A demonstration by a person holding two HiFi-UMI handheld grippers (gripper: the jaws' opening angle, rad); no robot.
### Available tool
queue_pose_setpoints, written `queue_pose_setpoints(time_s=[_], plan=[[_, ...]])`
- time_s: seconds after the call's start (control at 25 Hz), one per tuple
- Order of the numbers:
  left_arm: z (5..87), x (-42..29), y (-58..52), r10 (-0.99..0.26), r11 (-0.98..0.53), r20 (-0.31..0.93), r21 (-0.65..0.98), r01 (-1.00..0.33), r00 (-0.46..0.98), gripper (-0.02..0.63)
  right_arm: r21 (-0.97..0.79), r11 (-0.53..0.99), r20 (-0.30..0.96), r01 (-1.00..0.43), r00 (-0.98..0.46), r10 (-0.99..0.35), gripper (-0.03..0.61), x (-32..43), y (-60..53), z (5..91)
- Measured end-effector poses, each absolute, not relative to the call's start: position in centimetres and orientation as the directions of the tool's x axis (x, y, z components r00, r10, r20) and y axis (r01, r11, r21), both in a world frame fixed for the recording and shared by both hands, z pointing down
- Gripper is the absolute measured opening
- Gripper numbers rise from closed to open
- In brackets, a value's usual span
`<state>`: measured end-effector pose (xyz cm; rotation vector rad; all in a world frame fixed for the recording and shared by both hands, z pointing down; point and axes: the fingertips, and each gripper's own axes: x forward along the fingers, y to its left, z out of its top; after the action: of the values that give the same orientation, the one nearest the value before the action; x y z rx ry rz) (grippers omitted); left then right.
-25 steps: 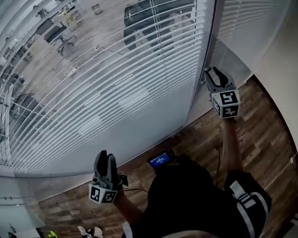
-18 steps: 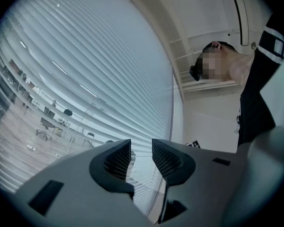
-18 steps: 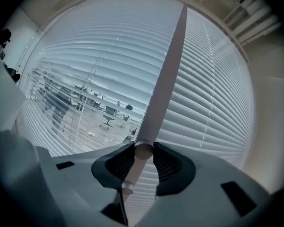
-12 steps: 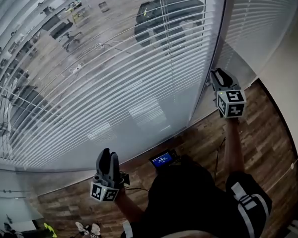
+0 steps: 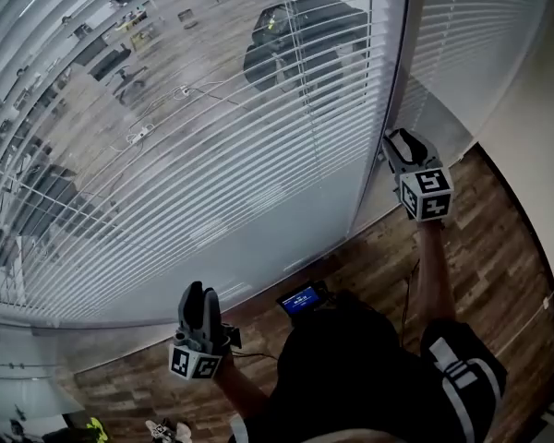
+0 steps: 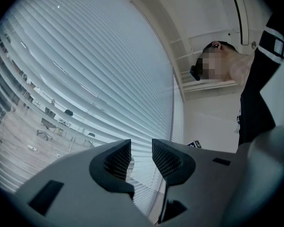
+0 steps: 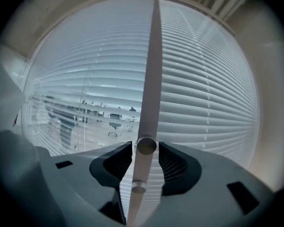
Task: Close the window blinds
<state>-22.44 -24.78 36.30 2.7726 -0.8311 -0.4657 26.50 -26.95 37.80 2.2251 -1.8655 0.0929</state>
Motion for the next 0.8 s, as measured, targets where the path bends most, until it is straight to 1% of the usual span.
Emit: queue_pose_setpoints(time_s=[0.08,0.16,0.32,0.36,0.44,0.52,0.72,0.8], plan=[[36.4,-22.5,-25.0,-0.561,-0.82,-0.24,0.285,-0.495,0.792,0.135,0.247,-0.172,0.203,-0.953,0.225,-0.953,0.161,26.3,-27.0,37.8],[36.5,-22.4,-25.1,-0.558,-0.823,-0.246,0.29,-0.489,0.793,0.135,0.307,-0.176,0.195,-0.936,0.242,-0.95,0.161,26.3,-27.3,37.6],[36.7,-22.0,-25.3,-0.549,-0.828,-0.237,0.29,-0.481,0.802,0.135,0.359,-0.173,0.194,-0.917,0.254,-0.947,0.159,26.1,-27.7,37.3],[36.6,-21.9,-25.3,-0.548,-0.828,-0.237,0.288,-0.48,0.803,0.135,0.369,-0.178,0.194,-0.912,0.263,-0.945,0.132,26.1,-27.7,37.2],[36.5,-21.9,-25.3,-0.548,-0.828,-0.237,0.287,-0.481,0.802,0.135,0.364,-0.186,0.197,-0.912,0.271,-0.942,0.13,26.1,-27.7,37.2],[36.6,-21.9,-25.3,-0.549,-0.828,-0.237,0.287,-0.482,0.801,0.135,0.314,-0.19,0.204,-0.93,0.262,-0.943,0.129,26.4,-27.6,37.3],[36.8,-21.7,-25.2,-0.549,-0.827,-0.238,0.289,-0.482,0.801,0.135,0.018,-0.181,0.205,-0.983,0.181,-0.962,0.127,27.0,-27.5,37.5],[36.8,-21.7,-25.1,-0.549,-0.827,-0.24,0.289,-0.481,0.8,0.135,-0.065,-0.176,0.2,-0.982,0.159,-0.967,0.129,27.2,-27.4,37.6]])
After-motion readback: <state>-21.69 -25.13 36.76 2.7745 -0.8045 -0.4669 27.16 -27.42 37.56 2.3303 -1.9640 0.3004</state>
